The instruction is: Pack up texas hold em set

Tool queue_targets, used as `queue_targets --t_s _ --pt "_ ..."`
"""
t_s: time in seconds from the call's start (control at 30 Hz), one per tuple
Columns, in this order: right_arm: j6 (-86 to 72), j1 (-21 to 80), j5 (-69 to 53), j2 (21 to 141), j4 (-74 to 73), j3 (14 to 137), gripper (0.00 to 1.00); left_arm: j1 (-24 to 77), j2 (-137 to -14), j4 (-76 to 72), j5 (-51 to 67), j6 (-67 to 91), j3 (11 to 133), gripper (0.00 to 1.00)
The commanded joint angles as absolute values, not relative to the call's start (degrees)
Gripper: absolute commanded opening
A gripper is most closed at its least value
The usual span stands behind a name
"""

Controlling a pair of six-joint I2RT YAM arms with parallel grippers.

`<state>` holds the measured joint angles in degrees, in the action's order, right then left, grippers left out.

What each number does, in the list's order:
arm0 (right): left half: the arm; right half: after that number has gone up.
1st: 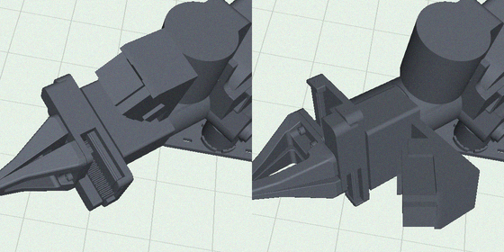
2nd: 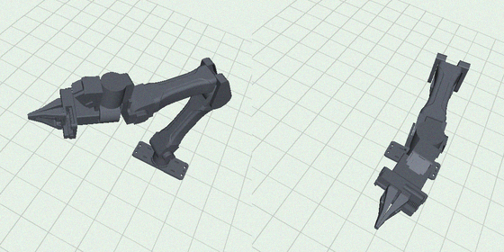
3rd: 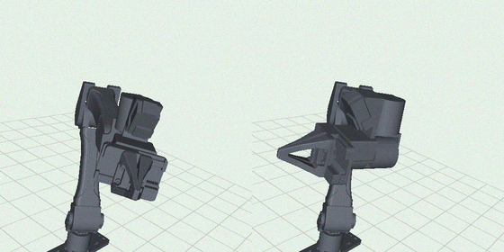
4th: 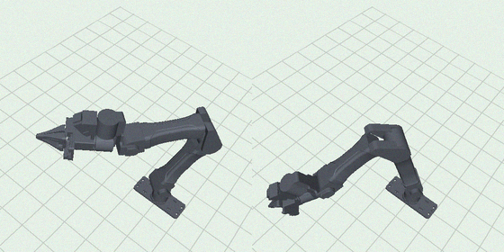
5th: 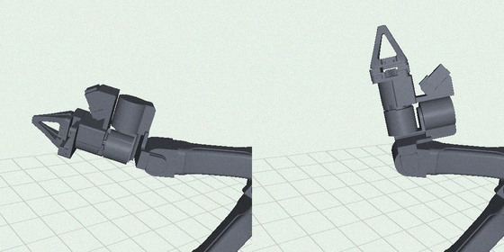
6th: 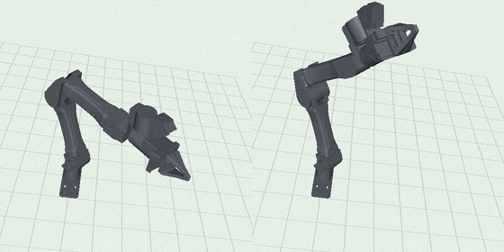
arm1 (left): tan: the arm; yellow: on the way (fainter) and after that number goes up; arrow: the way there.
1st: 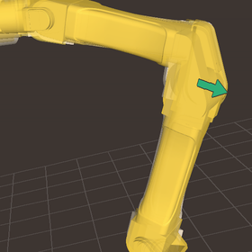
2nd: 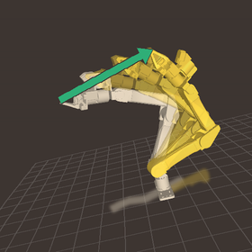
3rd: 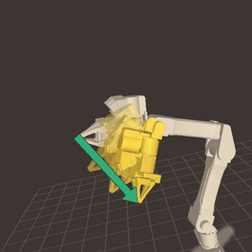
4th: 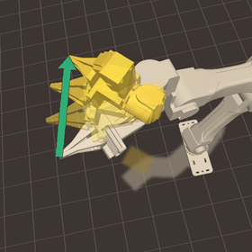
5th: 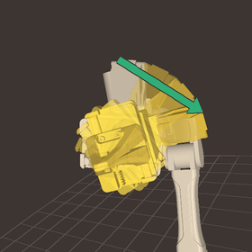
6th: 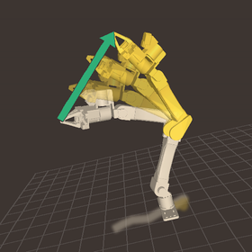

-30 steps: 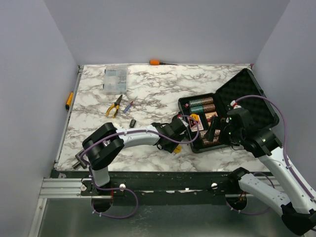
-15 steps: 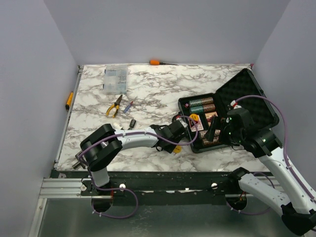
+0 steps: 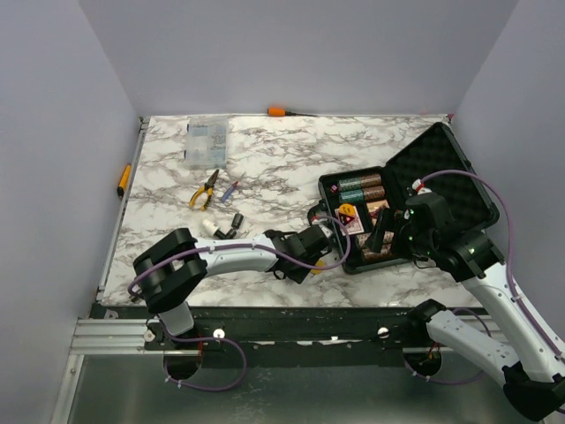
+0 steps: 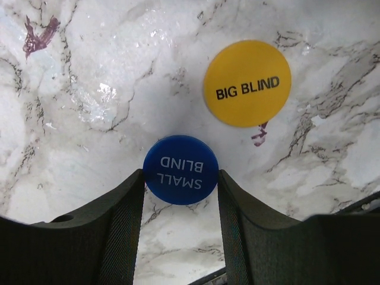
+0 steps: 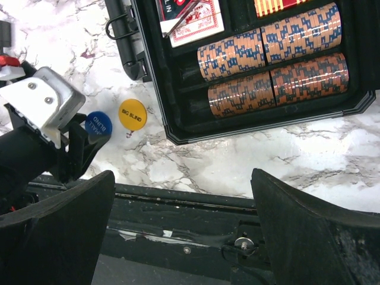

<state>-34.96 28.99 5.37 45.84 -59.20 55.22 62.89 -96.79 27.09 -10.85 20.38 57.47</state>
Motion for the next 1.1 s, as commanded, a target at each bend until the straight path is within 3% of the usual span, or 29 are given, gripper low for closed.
queue_targets --t_s 0.0,0.47,0.53,0.67,1.07 --pt "-35.5 29.26 6.15 45.75 -57.77 56.93 1.0 63.84 -92.59 29.38 -12.3 20.57 56.95 0.38" --pt "-35.12 29.26 -5.39 47.62 -53.55 59.0 1.0 65.05 -82.1 32.11 -15.69 19.64 58.7 0.37" --pt "-35.31 29.26 -5.88 48.23 -53.62 59.53 1.0 65.04 -81.99 33.72 -16.99 20.3 59.29 0.42" --pt "-36.28 29.27 -5.66 48.17 -53.53 59.89 1.0 63.55 -83.58 39.53 -20.2 24.12 62.09 0.61" --pt "-38.06 29.27 -3.96 47.92 -54.11 58.87 1.0 45.09 -91.97 45.97 -14.33 31.03 65.79 0.69"
